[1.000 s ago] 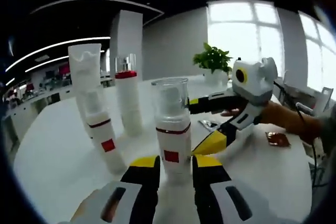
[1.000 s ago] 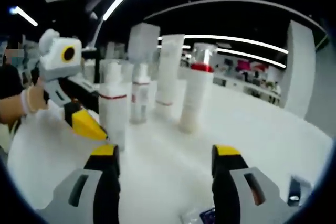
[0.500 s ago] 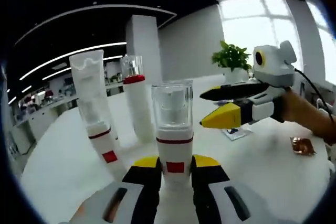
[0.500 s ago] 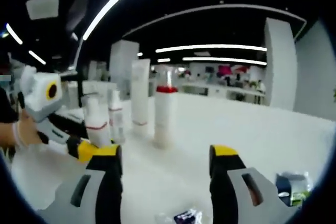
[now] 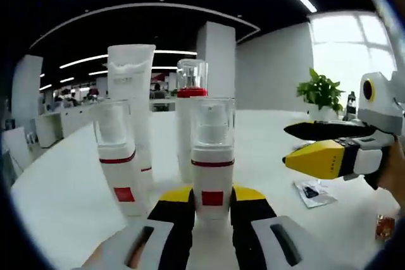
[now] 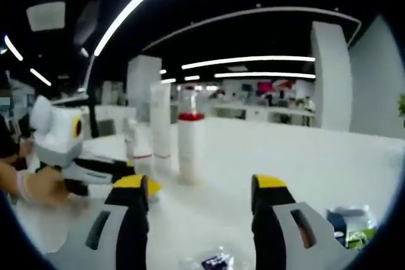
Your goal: Arrange the skincare products in the storage area until every visible bottle or jar stands upright without overlapping.
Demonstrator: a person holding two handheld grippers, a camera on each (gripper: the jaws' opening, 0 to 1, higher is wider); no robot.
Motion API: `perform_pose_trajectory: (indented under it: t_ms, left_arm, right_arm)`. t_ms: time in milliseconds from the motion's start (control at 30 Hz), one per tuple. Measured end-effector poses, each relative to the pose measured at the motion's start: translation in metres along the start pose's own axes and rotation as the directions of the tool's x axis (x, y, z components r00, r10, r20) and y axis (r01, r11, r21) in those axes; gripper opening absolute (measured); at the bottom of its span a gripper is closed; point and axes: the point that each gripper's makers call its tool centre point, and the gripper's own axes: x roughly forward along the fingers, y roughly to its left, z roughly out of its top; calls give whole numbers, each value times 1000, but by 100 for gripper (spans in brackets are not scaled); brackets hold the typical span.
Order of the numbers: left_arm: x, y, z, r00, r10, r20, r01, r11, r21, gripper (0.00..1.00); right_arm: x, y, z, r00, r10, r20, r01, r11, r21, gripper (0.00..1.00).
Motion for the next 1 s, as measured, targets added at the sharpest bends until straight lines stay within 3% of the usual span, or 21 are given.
perform_pose_trajectory:
  t_ms: [233, 333, 600, 700, 1000]
  left_arm:
    - [11, 3, 2, 996, 93, 2, -93, 995, 45, 22]
    - [12, 10, 2, 989, 148, 9, -148, 989, 19, 22]
    - [14, 7, -6, 985, 172, -13, -172, 985, -11, 22]
    - [14, 6, -8, 984, 176, -24, -177, 982, -64, 22]
    - [15, 1, -12, 983, 178, -45, -180, 982, -57, 22]
  right_arm:
    - [-2, -3, 2, 1000, -9, 7, 9, 1000, 9, 65]
    - [-2, -4, 2, 1000, -13, 6, 13, 1000, 8, 65]
    - [-2, -5, 1, 1000, -16, 4, 16, 1000, 4, 65]
    - [-3, -5, 2, 1000, -16, 5, 16, 1000, 7, 64]
    - [-4, -7, 2, 1000, -20, 8, 20, 1000, 8, 64]
